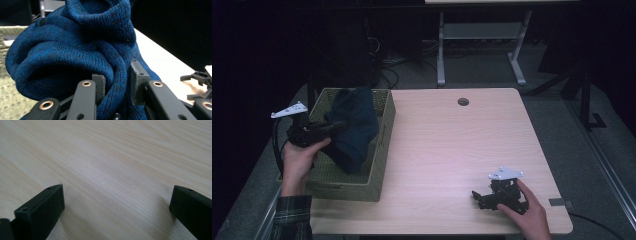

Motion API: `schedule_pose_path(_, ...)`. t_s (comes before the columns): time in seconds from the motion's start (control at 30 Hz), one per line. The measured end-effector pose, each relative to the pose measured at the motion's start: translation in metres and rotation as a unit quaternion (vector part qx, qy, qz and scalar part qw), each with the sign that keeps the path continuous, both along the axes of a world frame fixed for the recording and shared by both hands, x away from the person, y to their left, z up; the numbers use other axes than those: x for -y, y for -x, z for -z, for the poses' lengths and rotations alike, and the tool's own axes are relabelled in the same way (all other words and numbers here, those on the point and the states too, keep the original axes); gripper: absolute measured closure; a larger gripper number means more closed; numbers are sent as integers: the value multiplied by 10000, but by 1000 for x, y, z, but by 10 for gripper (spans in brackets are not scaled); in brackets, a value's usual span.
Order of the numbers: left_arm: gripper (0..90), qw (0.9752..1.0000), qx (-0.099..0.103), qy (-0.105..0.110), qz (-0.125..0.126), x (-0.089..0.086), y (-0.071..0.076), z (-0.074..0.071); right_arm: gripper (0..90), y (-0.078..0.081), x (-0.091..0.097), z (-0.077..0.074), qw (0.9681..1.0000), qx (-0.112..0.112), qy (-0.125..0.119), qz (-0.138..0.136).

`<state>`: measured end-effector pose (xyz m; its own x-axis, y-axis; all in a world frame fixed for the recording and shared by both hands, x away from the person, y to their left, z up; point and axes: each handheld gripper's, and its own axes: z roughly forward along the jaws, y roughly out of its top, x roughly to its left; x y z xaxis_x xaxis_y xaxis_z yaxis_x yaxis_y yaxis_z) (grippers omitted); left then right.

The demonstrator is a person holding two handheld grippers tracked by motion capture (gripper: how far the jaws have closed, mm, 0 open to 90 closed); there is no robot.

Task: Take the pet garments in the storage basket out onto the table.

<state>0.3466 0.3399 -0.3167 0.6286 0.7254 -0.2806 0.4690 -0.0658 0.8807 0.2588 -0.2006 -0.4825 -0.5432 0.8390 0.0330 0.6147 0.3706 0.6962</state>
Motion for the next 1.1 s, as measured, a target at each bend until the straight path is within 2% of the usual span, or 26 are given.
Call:
schedule_pose_path(0.2,701,9995,97,171,230,10,2,-7,0,0,0,0,10000,-12,-7,4)
schedule_pose_path(0.57,702,9977,345,311,485,30,6,-26,0,0,0,0,10000,-8,-9,-8)
schedule_pose_path(0.8,702,9957,477,419,669,48,8,-37,0,0,0,0,10000,-8,-10,-12)
schedule_pose_path(1.1,703,9924,605,405,993,74,5,-47,0,0,0,0,10000,-8,-8,-12)
